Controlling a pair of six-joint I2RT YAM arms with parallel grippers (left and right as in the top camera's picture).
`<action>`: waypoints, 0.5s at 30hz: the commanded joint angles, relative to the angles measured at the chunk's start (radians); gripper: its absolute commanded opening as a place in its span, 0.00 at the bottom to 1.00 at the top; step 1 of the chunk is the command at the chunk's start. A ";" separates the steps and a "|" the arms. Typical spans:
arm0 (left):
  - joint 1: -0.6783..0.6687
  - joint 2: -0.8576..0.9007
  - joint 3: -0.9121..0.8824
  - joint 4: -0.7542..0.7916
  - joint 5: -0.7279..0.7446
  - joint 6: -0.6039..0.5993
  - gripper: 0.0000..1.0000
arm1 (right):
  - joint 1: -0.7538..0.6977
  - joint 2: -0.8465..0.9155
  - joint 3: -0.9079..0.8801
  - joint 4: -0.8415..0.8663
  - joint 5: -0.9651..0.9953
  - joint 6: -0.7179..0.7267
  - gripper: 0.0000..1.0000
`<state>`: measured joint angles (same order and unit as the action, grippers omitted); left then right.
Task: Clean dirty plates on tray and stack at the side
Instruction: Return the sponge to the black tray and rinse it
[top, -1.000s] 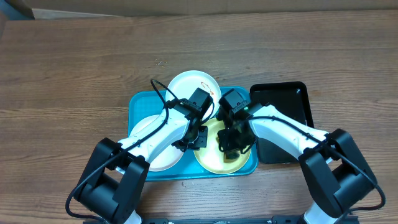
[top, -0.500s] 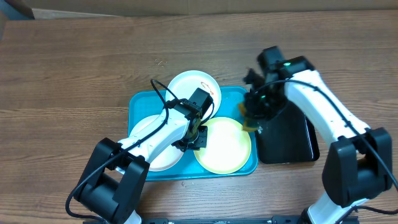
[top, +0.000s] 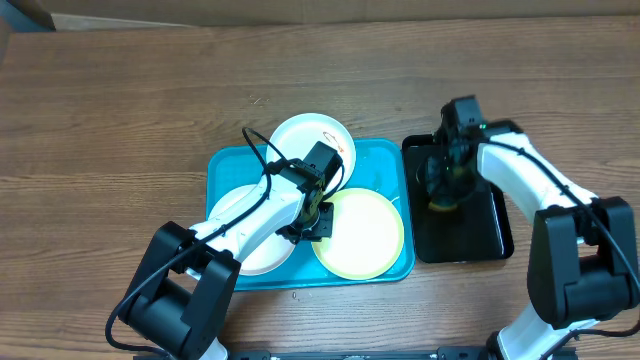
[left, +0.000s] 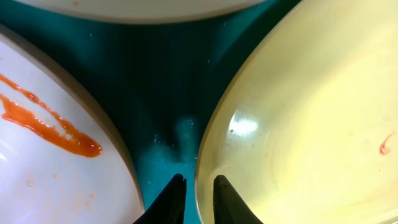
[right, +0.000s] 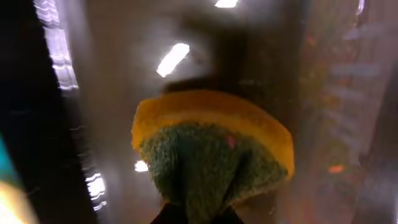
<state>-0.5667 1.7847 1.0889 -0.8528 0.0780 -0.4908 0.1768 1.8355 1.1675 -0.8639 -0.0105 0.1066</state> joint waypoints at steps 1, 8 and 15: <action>0.003 0.010 -0.006 0.001 0.008 0.005 0.18 | 0.000 -0.023 -0.070 0.065 0.102 0.010 0.26; 0.003 0.010 -0.006 0.005 0.009 0.005 0.24 | 0.000 -0.023 -0.090 0.115 0.098 0.010 0.69; 0.003 0.010 -0.010 0.013 0.009 0.004 0.28 | 0.000 -0.023 -0.087 0.092 0.087 0.037 0.68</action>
<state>-0.5667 1.7847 1.0889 -0.8486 0.0780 -0.4908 0.1768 1.8336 1.0863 -0.7631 0.0666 0.1265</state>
